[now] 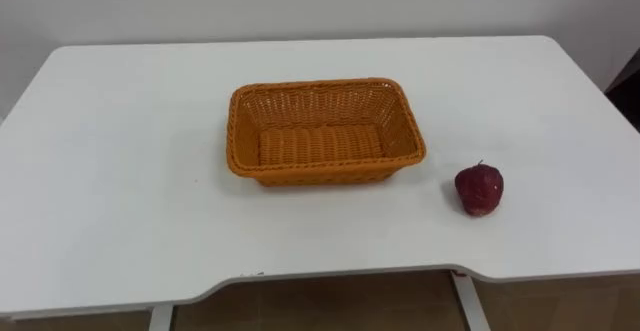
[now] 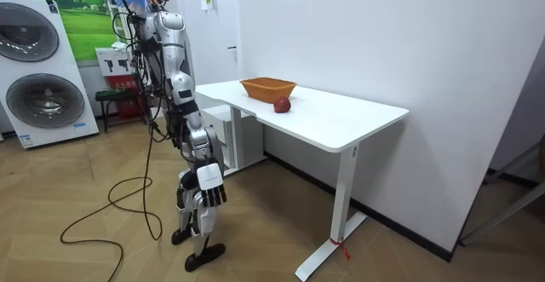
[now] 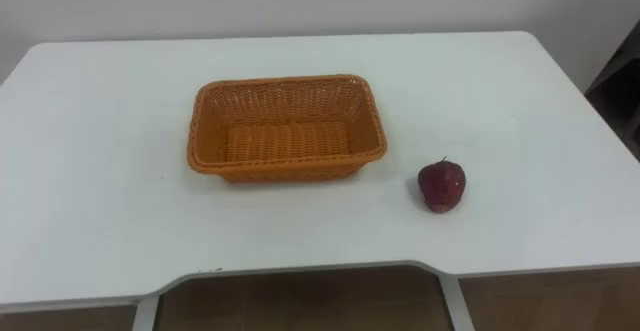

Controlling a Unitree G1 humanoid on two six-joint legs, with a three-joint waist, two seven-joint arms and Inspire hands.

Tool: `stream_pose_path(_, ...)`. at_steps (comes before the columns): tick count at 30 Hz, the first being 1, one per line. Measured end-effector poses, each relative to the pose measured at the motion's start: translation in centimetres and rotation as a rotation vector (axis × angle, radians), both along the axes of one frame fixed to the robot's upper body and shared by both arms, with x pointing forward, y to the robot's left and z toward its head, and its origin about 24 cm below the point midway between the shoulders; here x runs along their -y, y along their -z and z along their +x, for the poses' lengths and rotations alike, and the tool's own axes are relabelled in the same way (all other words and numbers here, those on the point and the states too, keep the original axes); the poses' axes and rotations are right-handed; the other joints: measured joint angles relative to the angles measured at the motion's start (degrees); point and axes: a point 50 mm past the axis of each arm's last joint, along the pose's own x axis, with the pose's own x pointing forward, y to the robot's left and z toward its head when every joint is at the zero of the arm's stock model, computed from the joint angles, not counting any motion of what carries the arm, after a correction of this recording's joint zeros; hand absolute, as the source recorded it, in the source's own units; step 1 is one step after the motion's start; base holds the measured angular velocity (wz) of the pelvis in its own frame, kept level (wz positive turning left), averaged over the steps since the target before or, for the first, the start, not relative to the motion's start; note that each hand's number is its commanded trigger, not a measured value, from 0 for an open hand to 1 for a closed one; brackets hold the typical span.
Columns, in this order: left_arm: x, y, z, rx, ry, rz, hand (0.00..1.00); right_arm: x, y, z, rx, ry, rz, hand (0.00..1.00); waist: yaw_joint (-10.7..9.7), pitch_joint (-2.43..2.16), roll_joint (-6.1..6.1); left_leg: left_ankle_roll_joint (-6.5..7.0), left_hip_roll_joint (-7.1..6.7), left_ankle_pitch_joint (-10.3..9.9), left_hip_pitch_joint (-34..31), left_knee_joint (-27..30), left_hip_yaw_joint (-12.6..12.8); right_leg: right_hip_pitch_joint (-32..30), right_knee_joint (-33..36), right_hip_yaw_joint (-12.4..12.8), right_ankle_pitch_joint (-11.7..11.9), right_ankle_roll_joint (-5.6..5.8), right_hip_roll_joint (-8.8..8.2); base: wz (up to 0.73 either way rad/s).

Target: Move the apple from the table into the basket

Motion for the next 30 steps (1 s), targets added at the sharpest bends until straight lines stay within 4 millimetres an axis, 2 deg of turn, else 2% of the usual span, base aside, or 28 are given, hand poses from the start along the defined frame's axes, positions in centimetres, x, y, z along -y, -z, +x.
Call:
stream_pose_path(6,0.0,0.0,-0.1,0.0,-0.008,-0.002,0.0,0.0,0.0,0.0,0.001,0.005,-0.004,0.0,0.0,-0.06,0.22,0.0,0.02,0.0,0.1,0.1,0.0,0.0,0.1,0.1,0.0,0.0,0.02,0.0)
stream_pose_path(9,0.1,0.1,-0.4,-0.004,-0.042,-0.008,0.0,0.1,0.0,0.3,0.041,0.146,-0.029,0.0,0.1,0.02,0.47,0.0,0.27,0.0,0.8,-0.4,0.1,0.7,0.0,0.3,0.0,0.02,0.03,-0.01)
stream_pose_path(12,0.2,0.1,-0.8,0.0,-0.111,-0.017,0.0,0.3,-0.1,0.1,0.112,0.448,-0.055,0.0,-0.3,-0.01,0.99,0.05,0.31,-0.1,1.0,-0.4,0.1,1.1,-0.7,0.7,0.1,0.13,0.19,0.0)
stream_pose_path(14,0.1,0.0,-1.5,0.008,-0.201,-0.016,0.0,0.8,-0.2,0.5,0.185,0.72,-0.081,0.0,-0.5,-0.03,1.28,0.08,0.24,-0.1,1.0,-0.6,0.2,1.1,-0.6,1.0,0.0,0.16,0.19,-0.02)
stream_pose_path(15,-0.1,0.0,-1.6,0.011,-0.218,-0.012,0.0,1.0,-0.3,0.6,0.202,0.791,-0.09,0.0,-0.5,-0.03,1.3,0.08,0.21,-0.1,1.1,-0.8,0.2,1.1,-0.6,1.2,0.0,0.17,0.2,-0.04)
stream_pose_path(17,-0.6,-0.1,-1.9,0.021,-0.272,0.021,0.0,1.8,-0.5,1.1,0.269,1.065,-0.128,0.0,-0.9,-0.03,1.31,0.08,-0.01,-0.1,1.1,-0.9,0.3,1.1,-0.7,1.1,0.0,0.19,0.25,0.0)
stream_pose_path(21,-1.1,-0.3,-2.3,0.023,-0.283,0.058,0.0,3.0,-1.0,2.2,0.348,1.354,-0.179,0.0,-1.9,-0.06,1.34,0.09,-0.09,-0.1,0.8,-1.0,0.2,1.1,-0.8,1.1,0.0,0.19,0.24,0.0)
stream_pose_path(23,-1.4,-0.5,-2.3,0.048,-0.311,0.066,0.0,4.2,-1.6,2.8,0.417,1.553,-0.206,0.0,-2.0,-0.1,1.24,0.09,-0.1,-0.1,0.8,-0.8,0.3,1.1,-0.5,1.0,0.0,0.22,0.22,0.0)
stream_pose_path(26,-2.0,-0.7,-2.2,0.068,-0.325,0.076,0.0,5.9,-2.7,3.9,0.505,1.695,-0.263,0.0,-2.2,-0.24,0.97,0.09,-0.09,-0.1,0.8,-0.8,0.6,1.0,-0.3,1.1,-0.1,0.23,0.22,-0.01)
stream_pose_path(30,-2.5,-0.9,-2.1,0.087,-0.31,0.089,0.0,7.7,-4.4,5.9,0.604,1.742,-0.312,0.0,-3.0,-0.16,0.95,0.09,-0.09,-0.1,0.9,-1.0,0.8,0.9,-0.2,1.2,-0.1,0.23,0.2,-0.01)
